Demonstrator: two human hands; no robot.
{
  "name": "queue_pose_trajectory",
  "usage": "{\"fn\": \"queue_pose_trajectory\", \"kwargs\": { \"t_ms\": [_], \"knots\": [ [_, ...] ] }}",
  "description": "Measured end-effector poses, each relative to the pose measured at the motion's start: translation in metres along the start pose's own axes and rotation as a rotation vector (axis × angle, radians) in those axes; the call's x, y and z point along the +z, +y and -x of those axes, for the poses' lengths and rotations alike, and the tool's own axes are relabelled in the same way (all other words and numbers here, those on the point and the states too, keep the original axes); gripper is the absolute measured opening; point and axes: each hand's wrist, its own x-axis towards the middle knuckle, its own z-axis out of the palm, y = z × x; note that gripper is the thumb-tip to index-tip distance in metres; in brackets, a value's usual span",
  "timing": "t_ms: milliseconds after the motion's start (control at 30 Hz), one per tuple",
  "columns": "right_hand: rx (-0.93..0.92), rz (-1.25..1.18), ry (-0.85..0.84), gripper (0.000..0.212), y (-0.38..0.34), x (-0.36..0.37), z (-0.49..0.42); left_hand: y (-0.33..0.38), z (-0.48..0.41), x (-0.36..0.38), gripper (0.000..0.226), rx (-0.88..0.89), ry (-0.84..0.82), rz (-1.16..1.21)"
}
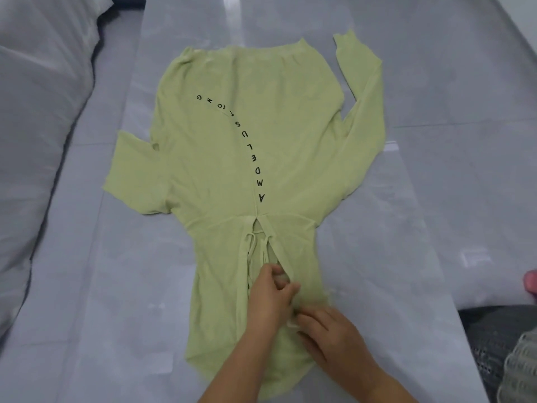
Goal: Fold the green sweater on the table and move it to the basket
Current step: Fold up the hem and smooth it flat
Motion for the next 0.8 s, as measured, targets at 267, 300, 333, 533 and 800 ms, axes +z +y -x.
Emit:
{"fn": "queue_pose_trajectory", "kwargs": {
  "t_ms": [267,300,333,533,800],
  "knots": [
    [0.091,0.008,-0.184,0.044,-0.003,-0.003,0.013,-0.022,0.026,0.019,0.011,0.061,0.066,0.011],
    [0.115,0.011,-0.163,0.042,-0.004,-0.004,0.013,-0.025,0.028,0.021,0.015,0.074,0.088,-0.005],
    [0.14,0.023,-0.15,0.04,-0.003,-0.005,0.014,-0.025,0.029,0.021,0.021,0.087,0.118,-0.029],
    [0.135,0.104,-0.158,0.041,-0.005,0.0,0.041,-0.025,0.032,0.012,0.045,0.182,0.067,-0.296],
    [0.855,-0.313,-0.055,0.008,0.005,-0.005,0.008,0.006,-0.034,0.019,0.048,0.633,0.021,-0.82]
  ]
}}
